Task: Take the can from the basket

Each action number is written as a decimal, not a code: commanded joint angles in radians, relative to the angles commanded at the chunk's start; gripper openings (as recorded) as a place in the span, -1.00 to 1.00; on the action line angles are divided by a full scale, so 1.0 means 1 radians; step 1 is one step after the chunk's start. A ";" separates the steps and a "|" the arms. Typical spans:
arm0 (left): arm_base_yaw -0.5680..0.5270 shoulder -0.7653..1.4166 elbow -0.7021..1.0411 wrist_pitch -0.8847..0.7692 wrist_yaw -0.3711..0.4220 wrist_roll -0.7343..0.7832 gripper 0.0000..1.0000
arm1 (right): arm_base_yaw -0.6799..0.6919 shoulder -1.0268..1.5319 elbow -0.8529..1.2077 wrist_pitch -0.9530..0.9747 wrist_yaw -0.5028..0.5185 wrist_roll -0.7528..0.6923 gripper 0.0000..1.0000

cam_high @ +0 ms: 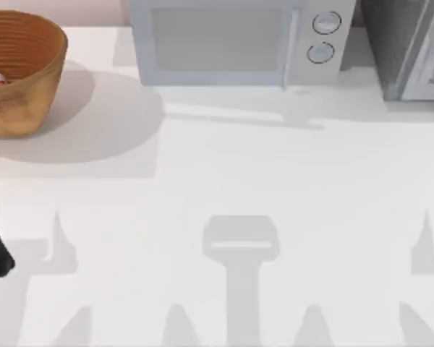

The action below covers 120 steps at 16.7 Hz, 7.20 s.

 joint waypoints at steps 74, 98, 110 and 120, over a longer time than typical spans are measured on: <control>0.147 2.571 2.274 -1.095 0.158 0.158 -1.00 | 0.000 0.000 0.000 0.000 0.000 0.000 1.00; 0.038 1.249 1.071 -0.589 -0.091 0.100 -1.00 | 0.000 0.000 0.000 0.000 0.000 0.000 1.00; 0.000 0.087 0.066 -0.056 -0.023 0.010 -1.00 | 0.000 0.000 0.000 0.000 0.000 0.000 1.00; 0.001 0.004 0.001 -0.002 -0.001 0.002 -1.00 | 0.000 0.000 0.000 0.000 0.000 0.000 1.00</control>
